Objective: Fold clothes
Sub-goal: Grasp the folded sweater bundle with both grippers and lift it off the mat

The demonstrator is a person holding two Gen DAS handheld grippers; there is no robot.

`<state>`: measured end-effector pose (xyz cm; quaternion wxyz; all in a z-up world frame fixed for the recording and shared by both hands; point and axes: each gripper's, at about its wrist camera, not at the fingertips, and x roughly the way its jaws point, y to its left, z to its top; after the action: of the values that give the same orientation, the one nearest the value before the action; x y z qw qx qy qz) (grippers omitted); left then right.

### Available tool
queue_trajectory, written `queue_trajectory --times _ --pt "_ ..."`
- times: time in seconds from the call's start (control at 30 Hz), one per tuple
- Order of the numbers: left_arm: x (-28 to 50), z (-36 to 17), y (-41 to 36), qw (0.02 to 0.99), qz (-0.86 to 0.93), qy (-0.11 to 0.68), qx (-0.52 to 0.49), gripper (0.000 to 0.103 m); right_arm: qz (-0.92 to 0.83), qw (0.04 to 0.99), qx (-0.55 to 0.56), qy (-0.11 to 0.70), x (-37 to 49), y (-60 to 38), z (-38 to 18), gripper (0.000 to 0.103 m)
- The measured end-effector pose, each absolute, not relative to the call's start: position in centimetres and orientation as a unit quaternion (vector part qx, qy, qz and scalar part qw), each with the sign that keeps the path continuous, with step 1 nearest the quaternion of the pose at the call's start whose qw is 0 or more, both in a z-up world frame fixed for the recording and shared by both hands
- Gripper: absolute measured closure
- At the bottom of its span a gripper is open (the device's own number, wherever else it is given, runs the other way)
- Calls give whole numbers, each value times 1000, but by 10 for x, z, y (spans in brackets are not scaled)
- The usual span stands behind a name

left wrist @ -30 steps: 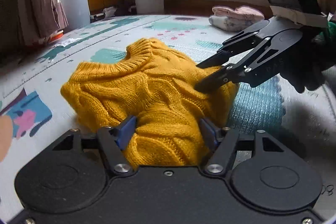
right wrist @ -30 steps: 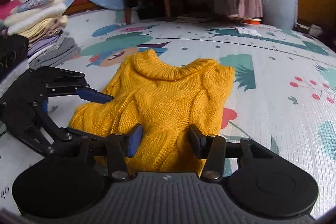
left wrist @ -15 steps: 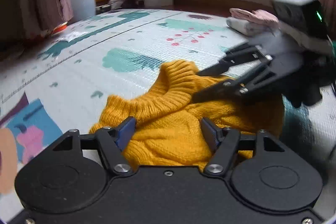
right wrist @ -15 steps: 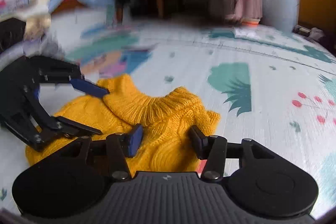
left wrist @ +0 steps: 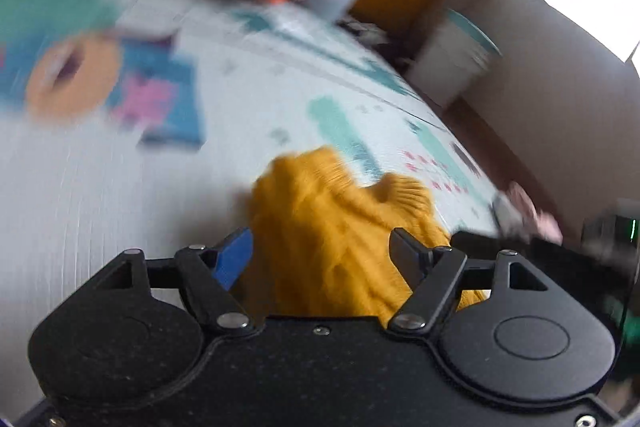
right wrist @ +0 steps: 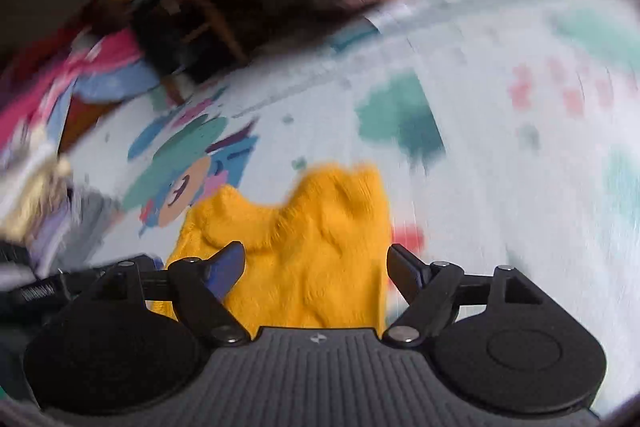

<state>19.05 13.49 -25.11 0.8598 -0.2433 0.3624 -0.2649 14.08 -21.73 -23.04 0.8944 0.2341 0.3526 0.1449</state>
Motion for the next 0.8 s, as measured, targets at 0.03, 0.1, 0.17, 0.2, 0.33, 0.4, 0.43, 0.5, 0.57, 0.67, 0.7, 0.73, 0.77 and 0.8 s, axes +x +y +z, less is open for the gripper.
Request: queue_trajectory --times 0.03,0.1,0.17,0.2,0.33,0.4,0.43,0.5,0.57,0.67,0.7,0.73,0.77,0.8 --pt "191 -258 138 852 -259 367 -269 28 133 885 262 360 139 -222 -239 25" --pt "194 -268 138 842 -250 366 -308 28 114 877 297 361 136 -229 -252 25" --pt "199 -278 134 833 -244 370 -330 28 121 868 319 360 134 -231 -263 27" --pt "200 -281 131 833 -240 370 -334 30 127 866 322 361 133 -228 -267 28" --pt "194 -284 116 824 -227 387 -345 48 134 865 326 357 134 -216 -274 40" --pt "190 -288 118 799 -214 406 -388 55 124 860 340 360 132 -211 -274 40" --pt "188 -288 121 790 -209 415 -399 57 119 856 350 362 131 -209 -274 41" --pt "183 -287 125 774 -200 433 -417 59 117 845 365 373 125 -207 -273 42" --pt "174 -281 128 775 -206 441 -402 58 119 836 370 388 114 -207 -272 43" --pt "165 -270 135 795 -219 421 -378 49 126 838 363 388 98 -212 -270 37" --pt "164 -268 139 803 -216 409 -375 39 120 851 351 373 95 -215 -266 36" --pt "163 -266 143 812 -214 399 -368 38 113 861 342 360 95 -217 -263 34" --pt "161 -266 146 819 -217 393 -359 38 112 863 339 358 99 -219 -265 28" --pt "161 -268 148 820 -224 390 -354 37 111 865 335 357 102 -221 -266 26"
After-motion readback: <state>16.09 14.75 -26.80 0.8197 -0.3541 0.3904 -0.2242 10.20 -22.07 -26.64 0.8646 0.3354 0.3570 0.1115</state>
